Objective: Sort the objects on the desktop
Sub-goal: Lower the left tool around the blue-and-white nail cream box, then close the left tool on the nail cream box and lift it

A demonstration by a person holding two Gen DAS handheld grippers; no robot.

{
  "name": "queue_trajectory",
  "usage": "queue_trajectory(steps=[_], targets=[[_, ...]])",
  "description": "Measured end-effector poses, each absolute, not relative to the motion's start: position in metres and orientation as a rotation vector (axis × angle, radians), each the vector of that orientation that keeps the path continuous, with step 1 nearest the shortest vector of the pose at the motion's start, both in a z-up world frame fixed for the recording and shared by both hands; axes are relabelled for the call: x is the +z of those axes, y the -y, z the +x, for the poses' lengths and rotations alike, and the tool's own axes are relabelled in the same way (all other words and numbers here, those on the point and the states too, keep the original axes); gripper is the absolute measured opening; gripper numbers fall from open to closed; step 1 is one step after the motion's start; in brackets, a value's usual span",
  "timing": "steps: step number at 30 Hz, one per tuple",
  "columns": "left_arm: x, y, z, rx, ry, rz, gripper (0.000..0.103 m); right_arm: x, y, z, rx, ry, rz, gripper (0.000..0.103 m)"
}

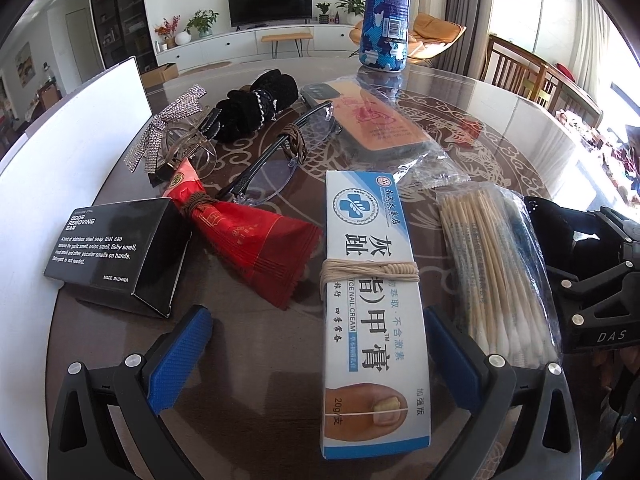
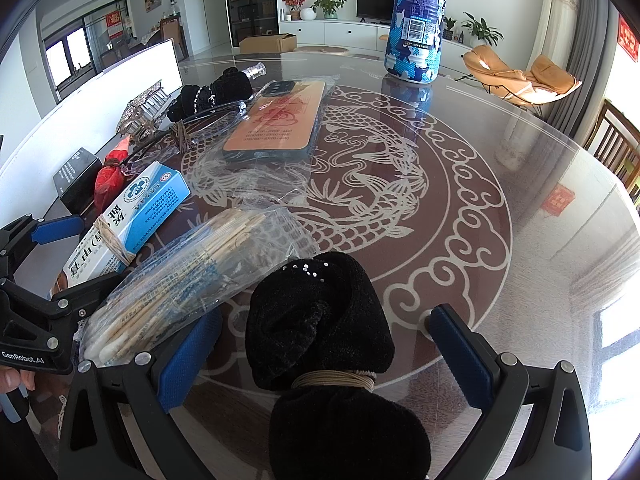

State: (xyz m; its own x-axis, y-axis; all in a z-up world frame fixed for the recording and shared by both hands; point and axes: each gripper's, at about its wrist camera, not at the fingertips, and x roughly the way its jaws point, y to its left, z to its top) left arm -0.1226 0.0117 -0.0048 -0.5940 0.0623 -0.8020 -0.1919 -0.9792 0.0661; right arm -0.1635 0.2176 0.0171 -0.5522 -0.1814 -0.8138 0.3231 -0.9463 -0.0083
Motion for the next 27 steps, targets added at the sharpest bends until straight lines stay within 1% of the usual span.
queue_trajectory(steps=[8, 16, 21, 27], targets=[[-0.005, -0.008, -0.106, 2.664, -0.221, -1.332, 0.103, 0.017, -0.218, -0.163, -2.53, -0.227, 1.3, 0.103], [-0.005, -0.015, -0.118, 2.683, -0.201, -1.341, 0.103, 0.016, -0.226, -0.156, -2.469, -0.266, 1.268, 0.103], [-0.005, -0.019, -0.134, 2.672, -0.203, -1.338, 0.103, 0.016, -0.234, -0.153, -2.498, -0.247, 1.283, 0.103], [-0.005, -0.019, -0.135, 2.668, -0.204, -1.337, 0.103, 0.017, -0.235, -0.153, -2.498, -0.246, 1.283, 0.103]])
